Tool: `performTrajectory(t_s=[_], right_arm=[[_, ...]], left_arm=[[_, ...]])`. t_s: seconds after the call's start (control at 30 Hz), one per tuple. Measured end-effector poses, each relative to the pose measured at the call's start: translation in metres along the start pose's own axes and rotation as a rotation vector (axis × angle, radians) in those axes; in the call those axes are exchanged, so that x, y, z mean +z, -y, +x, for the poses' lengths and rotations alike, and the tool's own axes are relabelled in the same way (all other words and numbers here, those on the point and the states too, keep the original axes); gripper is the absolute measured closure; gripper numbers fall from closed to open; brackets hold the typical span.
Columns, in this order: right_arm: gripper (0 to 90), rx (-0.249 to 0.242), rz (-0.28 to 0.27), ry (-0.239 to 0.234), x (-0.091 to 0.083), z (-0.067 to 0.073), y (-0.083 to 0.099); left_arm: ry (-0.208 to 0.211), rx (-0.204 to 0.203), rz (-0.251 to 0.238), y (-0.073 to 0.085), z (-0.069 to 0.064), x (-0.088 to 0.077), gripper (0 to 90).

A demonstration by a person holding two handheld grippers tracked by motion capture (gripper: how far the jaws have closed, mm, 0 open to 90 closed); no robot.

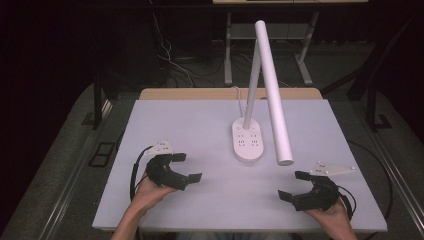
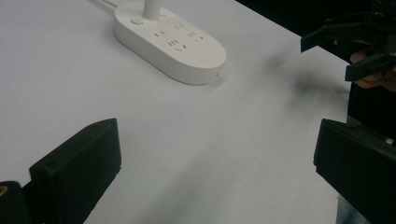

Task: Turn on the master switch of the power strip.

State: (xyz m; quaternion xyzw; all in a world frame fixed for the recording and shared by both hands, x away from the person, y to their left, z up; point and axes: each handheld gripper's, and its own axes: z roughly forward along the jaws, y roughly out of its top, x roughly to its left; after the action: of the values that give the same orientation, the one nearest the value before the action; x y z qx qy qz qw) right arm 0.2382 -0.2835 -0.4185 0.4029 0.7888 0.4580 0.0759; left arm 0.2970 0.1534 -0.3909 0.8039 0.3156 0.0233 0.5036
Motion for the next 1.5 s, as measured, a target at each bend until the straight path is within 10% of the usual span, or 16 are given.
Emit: performTrajectory(t_s=[1.5], right_arm=[[0.3,0.001,0.012,0.002,0.003,0.0,0.0]], left_arm=[[-0.008,0.039,0.053,-0.064,0.029,0.035,0.6]])
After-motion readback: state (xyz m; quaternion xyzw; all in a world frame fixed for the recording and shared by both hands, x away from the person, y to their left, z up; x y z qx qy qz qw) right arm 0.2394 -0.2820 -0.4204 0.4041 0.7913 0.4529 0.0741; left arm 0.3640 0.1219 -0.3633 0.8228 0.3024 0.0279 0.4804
